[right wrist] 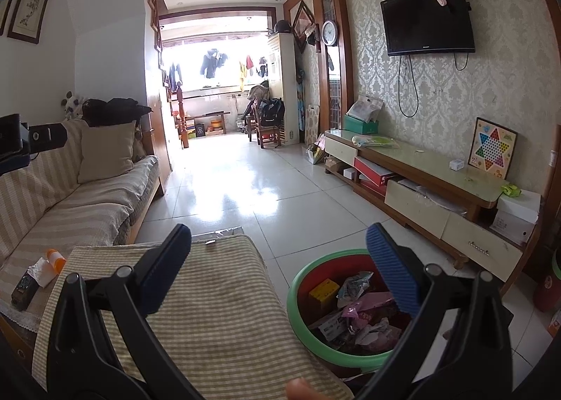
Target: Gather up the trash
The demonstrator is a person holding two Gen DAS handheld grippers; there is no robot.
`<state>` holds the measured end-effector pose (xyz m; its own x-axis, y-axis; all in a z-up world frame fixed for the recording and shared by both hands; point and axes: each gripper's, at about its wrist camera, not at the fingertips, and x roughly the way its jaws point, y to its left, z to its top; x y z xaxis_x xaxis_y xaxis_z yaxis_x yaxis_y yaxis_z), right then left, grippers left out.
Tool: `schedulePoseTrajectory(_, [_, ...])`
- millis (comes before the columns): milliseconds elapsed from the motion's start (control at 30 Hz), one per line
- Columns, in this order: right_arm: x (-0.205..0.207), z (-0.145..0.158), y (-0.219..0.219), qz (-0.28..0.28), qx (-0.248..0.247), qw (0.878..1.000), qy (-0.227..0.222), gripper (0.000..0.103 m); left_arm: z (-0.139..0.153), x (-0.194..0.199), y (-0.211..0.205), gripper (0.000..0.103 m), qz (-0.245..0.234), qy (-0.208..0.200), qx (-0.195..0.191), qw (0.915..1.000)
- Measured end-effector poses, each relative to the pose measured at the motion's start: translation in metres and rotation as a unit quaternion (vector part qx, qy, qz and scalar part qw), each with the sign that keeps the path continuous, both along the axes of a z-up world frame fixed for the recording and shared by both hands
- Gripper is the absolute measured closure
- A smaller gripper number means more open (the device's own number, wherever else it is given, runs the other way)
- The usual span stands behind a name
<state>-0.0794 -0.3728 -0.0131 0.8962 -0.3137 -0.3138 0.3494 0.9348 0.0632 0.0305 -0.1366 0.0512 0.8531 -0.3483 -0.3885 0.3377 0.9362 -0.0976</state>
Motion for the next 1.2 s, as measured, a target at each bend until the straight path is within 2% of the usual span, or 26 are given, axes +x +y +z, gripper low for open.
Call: schedulePoseTrajectory(1200, [0.0071, -0.0067, 0.0069, 0.015, -0.001, 1.000, 0.016, 0.005, -0.0090, 0.0039, 0.0007, 0.008, 0.001, 0.014, 0.002, 0.9999])
